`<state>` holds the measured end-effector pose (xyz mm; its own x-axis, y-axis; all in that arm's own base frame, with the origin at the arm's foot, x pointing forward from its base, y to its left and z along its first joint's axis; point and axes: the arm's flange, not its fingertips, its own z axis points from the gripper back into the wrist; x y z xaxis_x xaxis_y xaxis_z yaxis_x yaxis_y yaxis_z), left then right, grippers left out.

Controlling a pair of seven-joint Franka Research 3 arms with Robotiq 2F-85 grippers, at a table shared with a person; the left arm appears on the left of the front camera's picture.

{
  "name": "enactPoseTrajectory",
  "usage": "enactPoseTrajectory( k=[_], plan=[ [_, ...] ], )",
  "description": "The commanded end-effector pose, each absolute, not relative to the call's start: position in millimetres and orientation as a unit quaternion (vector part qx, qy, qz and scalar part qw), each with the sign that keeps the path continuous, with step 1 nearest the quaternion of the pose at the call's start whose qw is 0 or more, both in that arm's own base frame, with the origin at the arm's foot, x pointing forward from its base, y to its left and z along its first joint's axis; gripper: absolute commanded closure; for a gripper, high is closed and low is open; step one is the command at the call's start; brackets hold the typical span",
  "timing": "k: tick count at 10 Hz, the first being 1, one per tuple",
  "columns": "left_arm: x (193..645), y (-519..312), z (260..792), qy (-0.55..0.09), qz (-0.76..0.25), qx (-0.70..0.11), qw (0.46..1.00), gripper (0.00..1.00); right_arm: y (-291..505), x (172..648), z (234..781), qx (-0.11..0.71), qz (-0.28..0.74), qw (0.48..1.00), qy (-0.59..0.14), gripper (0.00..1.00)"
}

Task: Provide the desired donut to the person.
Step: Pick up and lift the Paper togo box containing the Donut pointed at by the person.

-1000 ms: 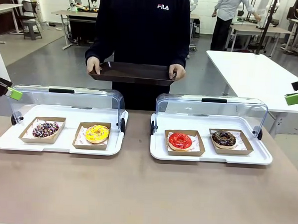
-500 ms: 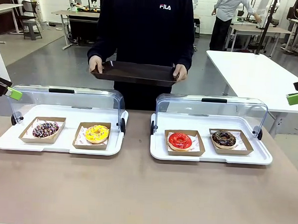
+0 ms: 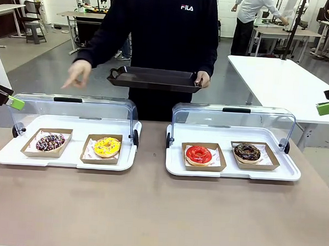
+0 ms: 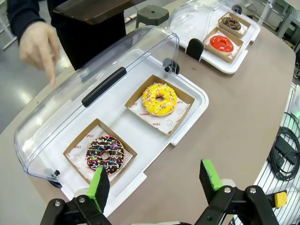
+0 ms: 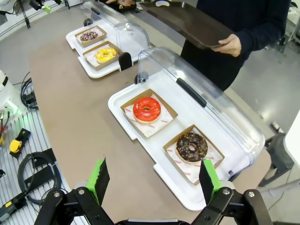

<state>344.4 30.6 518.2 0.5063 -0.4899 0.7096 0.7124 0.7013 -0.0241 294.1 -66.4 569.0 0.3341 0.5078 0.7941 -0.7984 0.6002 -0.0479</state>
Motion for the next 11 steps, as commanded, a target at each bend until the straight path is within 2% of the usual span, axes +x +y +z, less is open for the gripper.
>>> enactPoseTrajectory(
  k=[1, 11],
  plan=[
    [345.3, 31.6, 517.7, -0.353, -0.352, -0.163, 0.851, 0.0, -66.8, 297.2, 567.3, 0.185, 0.41, 0.793, -0.411, 0.0],
    [345.3, 31.6, 517.7, -0.353, -0.352, -0.163, 0.851, 0.0, -66.8, 297.2, 567.3, 0.185, 0.41, 0.793, -0.411, 0.0]
  ],
)
